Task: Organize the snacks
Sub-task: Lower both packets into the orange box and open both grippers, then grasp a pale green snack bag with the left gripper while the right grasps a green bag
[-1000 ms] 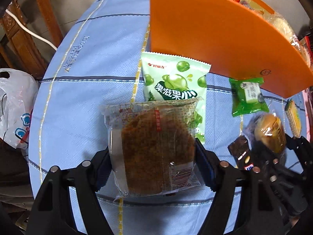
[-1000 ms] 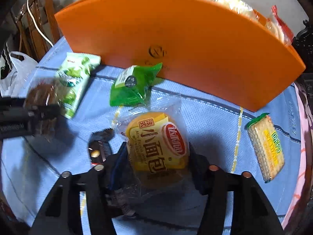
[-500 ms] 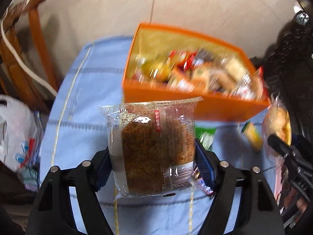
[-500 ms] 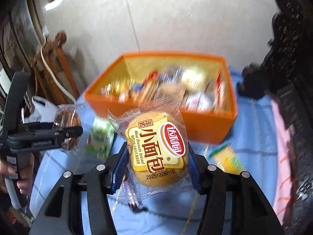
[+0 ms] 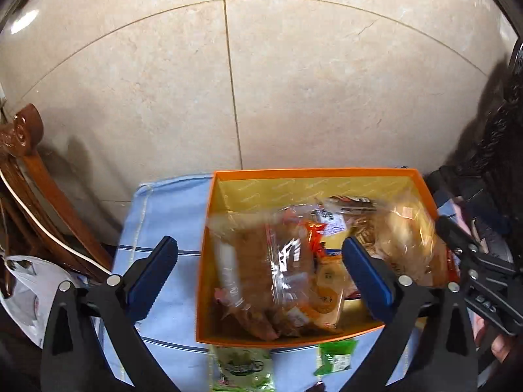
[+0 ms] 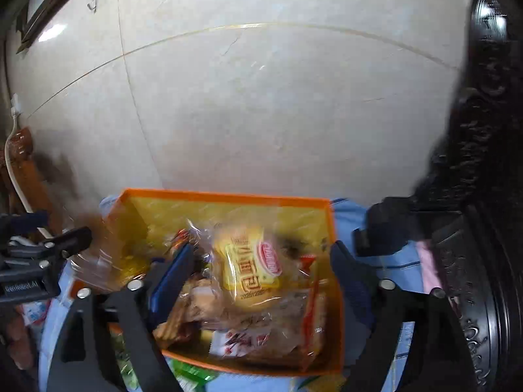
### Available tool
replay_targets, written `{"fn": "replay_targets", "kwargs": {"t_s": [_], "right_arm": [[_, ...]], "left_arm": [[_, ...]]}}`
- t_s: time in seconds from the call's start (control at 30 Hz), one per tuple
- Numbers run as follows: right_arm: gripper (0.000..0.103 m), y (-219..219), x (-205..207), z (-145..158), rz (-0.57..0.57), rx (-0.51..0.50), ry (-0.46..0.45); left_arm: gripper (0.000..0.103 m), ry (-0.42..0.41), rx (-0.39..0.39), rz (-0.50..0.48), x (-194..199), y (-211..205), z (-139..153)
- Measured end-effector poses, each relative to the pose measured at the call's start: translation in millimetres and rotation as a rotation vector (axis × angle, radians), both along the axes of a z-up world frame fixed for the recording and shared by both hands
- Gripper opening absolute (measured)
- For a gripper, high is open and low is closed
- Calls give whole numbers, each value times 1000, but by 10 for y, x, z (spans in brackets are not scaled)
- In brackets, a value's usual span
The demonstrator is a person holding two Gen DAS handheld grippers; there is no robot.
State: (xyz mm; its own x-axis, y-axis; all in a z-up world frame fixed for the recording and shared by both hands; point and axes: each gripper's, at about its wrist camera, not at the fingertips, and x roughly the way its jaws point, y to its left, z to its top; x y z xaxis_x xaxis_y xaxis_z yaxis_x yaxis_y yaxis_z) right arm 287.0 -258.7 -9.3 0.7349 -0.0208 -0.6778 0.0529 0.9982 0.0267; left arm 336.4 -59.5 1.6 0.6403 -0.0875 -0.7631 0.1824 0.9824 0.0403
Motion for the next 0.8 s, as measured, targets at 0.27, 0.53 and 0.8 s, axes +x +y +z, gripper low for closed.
{"fn": "replay_targets", "kwargs": {"t_s": [0.27,0.53,0.8], "right_arm": [[87,-22,-479,-131,13,50,18],[88,-208,-1004,-265,-29,82,53],[88,-519,-1503,-806,-114,121,208]], "left_arm": [[99,101,-23,14,-210,273,-367],[99,204,1,59,-543,552,-811],[99,381,43,131,-682,635,-1510]]}}
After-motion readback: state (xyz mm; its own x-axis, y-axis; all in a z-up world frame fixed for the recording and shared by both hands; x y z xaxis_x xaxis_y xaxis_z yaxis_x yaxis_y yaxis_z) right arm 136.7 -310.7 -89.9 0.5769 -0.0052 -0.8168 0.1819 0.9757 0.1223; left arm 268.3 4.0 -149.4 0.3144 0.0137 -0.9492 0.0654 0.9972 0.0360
